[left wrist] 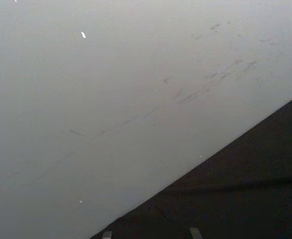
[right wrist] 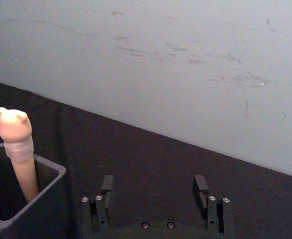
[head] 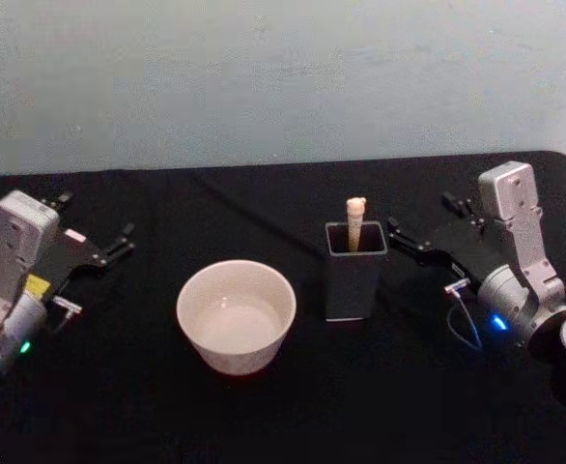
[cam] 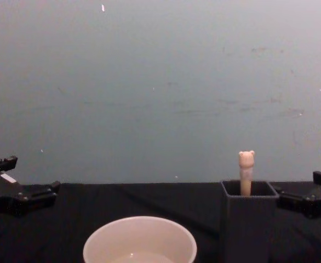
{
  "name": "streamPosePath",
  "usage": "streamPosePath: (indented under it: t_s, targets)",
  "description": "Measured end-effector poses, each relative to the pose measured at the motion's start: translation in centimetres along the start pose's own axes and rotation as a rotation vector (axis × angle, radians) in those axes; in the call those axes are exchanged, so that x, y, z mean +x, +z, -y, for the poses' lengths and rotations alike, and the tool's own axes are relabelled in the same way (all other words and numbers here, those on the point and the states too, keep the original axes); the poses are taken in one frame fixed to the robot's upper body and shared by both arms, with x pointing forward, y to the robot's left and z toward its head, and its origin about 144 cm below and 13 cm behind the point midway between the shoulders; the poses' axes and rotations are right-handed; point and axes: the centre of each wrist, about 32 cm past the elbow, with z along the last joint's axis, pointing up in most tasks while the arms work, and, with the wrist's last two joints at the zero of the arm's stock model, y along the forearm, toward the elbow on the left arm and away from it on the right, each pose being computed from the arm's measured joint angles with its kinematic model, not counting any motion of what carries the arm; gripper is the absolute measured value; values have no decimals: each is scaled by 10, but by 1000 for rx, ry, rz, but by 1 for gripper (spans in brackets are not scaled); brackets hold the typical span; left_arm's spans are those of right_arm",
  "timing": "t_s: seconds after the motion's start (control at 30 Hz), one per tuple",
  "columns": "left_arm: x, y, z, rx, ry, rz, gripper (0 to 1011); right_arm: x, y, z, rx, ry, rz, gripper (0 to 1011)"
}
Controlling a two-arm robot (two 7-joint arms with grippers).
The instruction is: Pick up the stirring spoon with one hand, stir inside the cup, then place it back in its original position.
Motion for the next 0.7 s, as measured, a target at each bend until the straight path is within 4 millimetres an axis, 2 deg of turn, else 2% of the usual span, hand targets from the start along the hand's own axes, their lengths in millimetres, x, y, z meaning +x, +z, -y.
streamPosePath:
  t_s: [0.7]
  targets:
    - [0,0,0,0,0,0,1001,1,1,0,7,1,-2,1002]
